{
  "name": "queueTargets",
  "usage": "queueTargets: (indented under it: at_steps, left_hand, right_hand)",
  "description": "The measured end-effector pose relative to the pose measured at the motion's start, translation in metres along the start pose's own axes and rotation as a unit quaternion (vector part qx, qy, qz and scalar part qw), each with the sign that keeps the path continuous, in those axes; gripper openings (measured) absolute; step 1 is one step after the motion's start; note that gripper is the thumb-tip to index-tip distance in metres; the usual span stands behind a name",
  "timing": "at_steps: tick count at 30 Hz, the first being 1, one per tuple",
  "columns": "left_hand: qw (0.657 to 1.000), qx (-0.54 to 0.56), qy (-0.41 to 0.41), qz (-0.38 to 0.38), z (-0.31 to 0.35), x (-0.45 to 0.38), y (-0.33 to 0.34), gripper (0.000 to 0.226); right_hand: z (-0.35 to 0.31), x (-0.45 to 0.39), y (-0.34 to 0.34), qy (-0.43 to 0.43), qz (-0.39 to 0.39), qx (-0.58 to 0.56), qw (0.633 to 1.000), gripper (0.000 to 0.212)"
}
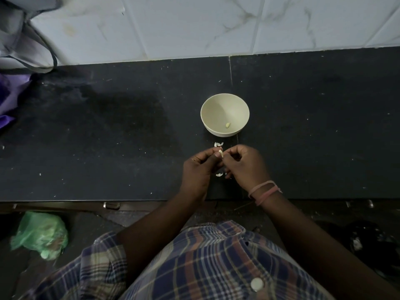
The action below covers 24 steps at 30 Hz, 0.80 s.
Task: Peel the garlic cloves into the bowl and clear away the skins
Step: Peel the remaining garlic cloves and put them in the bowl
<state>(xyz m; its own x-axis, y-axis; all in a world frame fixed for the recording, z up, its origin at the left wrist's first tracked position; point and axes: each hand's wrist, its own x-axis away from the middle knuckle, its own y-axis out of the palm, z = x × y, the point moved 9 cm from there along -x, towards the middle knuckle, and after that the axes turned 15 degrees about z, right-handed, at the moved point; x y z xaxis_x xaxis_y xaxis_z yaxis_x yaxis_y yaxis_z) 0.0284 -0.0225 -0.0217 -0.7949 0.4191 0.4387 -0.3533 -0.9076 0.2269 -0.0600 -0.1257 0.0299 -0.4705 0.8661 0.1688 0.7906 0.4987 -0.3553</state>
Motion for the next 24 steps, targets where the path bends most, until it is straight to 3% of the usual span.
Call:
queueTargets:
  at_steps: [16,20,24]
  left_hand:
    - [0.999,0.041,-0.033,0.005,-0.008,-0.004,0.006,0.023]
    - [0.993,0.081,-0.077,-0.035,-0.009,-0.001,0.012,0.023]
    - [0.988,0.105,-0.102,-0.059,-0.005,0.002,0.017,0.037]
  right_hand:
    - [0.005,-0.006,0.004,0.052,-0.009,-0.05,0.997,0.013]
    - [0.006,-0.008,0.003,0.075,-0.032,-0.1,0.992,0.017]
    - [0.006,-0.008,0.003,0.087,-0.05,-0.152,0.983,0.02]
